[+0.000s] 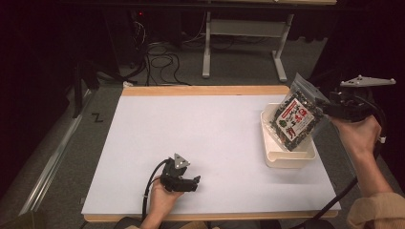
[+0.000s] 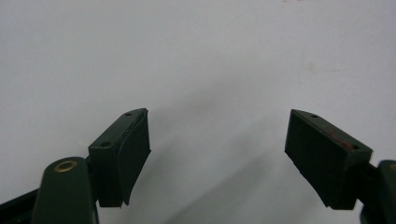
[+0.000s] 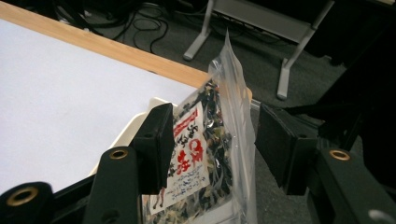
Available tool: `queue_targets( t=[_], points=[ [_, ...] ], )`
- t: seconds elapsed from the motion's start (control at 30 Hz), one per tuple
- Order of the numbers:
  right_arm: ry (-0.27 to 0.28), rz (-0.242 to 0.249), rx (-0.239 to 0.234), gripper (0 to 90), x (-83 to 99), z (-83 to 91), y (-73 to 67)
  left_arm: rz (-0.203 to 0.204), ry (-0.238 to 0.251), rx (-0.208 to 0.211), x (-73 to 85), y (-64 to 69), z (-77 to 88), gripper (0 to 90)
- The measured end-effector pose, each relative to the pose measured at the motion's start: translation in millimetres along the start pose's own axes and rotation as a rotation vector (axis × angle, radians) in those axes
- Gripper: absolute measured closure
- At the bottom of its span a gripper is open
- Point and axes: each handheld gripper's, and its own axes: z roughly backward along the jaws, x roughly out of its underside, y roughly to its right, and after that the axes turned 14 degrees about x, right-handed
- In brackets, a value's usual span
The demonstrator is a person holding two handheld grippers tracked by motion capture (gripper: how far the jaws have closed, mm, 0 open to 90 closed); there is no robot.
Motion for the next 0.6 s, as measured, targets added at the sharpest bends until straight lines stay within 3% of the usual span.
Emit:
queue_targets(
  t=[0.23,0.33,0.53,0.6],
  points=[
    [0.033,-0.009,-0.031,45.3,-0.8,9.8,-5.1,-0.005,0.004,0.001,0.1,-0.1,1.8,22.7],
    [0.055,-0.013,-0.073,44.3,-2.2,14.4,-10.4,0.001,0.005,0.005,0.0,-0.6,1.5,22.8],
    [0.095,-0.003,-0.127,42.9,-3.0,19.3,-25.2,-0.015,0.039,-0.010,-2.3,0.4,3.4,23.2],
    [0.098,0.021,-0.130,42.9,-1.9,19.0,-30.0,-0.016,0.039,-0.011,-3.1,0.2,2.3,23.5]
  ],
)
